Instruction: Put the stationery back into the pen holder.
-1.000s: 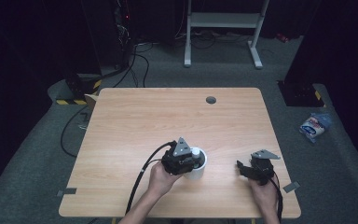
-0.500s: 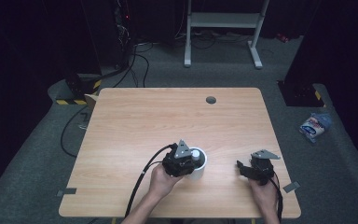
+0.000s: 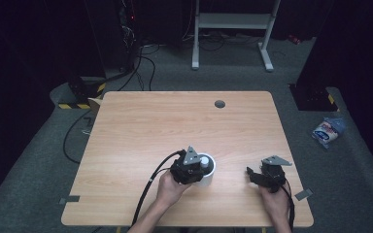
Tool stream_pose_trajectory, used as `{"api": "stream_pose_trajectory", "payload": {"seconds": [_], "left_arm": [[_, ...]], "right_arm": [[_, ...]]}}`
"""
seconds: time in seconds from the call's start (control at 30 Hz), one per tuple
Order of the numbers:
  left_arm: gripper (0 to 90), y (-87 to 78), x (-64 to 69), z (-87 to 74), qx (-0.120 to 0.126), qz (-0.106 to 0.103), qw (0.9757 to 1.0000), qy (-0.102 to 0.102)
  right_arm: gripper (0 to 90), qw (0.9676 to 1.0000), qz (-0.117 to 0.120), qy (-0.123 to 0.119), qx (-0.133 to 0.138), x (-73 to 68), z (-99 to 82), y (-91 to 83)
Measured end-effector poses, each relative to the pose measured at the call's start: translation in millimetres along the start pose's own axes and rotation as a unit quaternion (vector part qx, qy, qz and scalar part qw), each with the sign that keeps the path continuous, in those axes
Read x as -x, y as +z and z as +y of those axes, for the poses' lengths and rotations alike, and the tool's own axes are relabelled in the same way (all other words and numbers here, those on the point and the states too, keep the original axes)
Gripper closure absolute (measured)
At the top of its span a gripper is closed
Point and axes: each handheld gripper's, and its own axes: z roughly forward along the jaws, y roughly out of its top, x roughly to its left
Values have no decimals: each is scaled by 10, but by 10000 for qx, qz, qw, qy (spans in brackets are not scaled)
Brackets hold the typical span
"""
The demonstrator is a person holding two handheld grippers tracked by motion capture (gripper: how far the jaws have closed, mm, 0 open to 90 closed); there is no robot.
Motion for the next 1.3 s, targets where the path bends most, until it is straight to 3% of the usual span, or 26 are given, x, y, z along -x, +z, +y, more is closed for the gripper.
{"api": "stream_pose_trajectory", "payload": {"seconds": [0.57,0.87,1.07,1.3], "left_arm": [[615,-17,-6,-3,81,-5,9999,-75],[599,-61,1,14,160,26,9999,-5],[566,-117,-14,26,314,58,9994,-97],[529,-144,-10,28,340,-48,9993,-114]], "right_arm": [[306,10000,0,-1,1,0,0,0],[306,10000,0,0,0,0,0,0],[306,10000,0,0,1,0,0,0],[306,10000,0,0,0,0,0,0]]}}
